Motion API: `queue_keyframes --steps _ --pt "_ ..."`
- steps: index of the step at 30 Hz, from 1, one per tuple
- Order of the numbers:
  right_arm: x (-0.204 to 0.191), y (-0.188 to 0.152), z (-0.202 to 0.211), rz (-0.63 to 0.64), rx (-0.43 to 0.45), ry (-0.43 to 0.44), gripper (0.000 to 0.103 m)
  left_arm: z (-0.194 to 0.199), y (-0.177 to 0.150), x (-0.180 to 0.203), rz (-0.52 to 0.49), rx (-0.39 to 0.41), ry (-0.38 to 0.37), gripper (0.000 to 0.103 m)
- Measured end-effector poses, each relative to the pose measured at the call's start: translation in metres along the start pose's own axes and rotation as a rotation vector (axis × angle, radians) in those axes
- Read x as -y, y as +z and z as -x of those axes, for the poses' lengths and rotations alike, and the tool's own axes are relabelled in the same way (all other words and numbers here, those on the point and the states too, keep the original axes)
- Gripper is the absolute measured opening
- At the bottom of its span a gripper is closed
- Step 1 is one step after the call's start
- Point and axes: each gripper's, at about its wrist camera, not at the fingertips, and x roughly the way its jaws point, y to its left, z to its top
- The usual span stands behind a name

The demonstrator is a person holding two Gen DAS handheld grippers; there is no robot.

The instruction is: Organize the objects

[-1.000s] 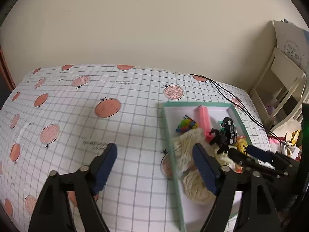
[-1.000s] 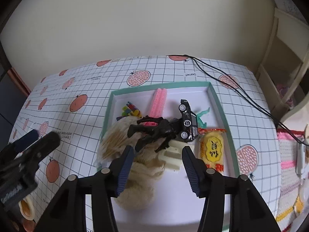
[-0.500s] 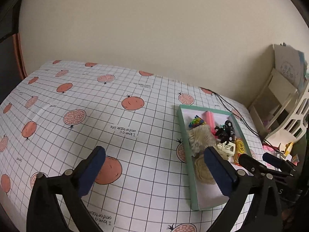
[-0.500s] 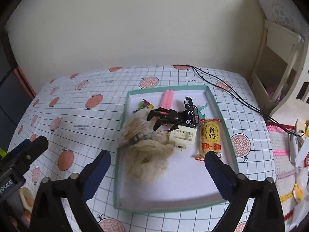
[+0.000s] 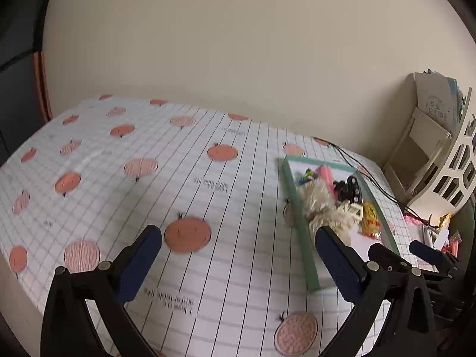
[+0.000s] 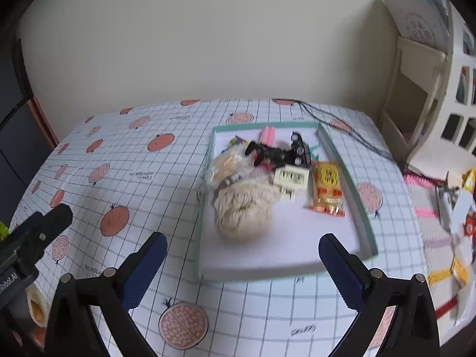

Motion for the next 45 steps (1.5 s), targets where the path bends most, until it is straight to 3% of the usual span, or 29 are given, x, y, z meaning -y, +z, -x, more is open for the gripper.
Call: queue_keyframes --steps 8,12,19,24,37,45 --pt "-0.011 -0.041 -0.003 0.047 -0.029 -0.01 0.103 -0.007 -0.037 -0.019 0.033 -0.053 0.021 0.103" --pt "-0.016 -0.056 -0.008 0.076 -0.038 -0.024 0.103 -0.009 -0.059 -0.026 0.028 -0.055 0.09 0.103" --pt "-0.018 -0.083 -0.025 0.054 -0.087 -0.04 0.103 -0.037 -0.09 -0.041 0.074 -0.167 0.134 0.103" --pt "-0.01 -0.093 -0.038 0.022 -0.123 -0.063 0.103 -0.044 -0.098 -0.034 0.014 -0.178 0.185 0.103" --pt "0.005 -0.103 -0.053 -0.03 -0.164 -0.115 0.103 -0.052 -0.106 -0.03 -0.032 -0.19 0.211 0.103" --pt "0.004 -0.106 -0.056 -0.025 -0.137 -0.115 0.103 -0.06 -0.108 -0.032 -0.02 -0.211 0.212 0.103"
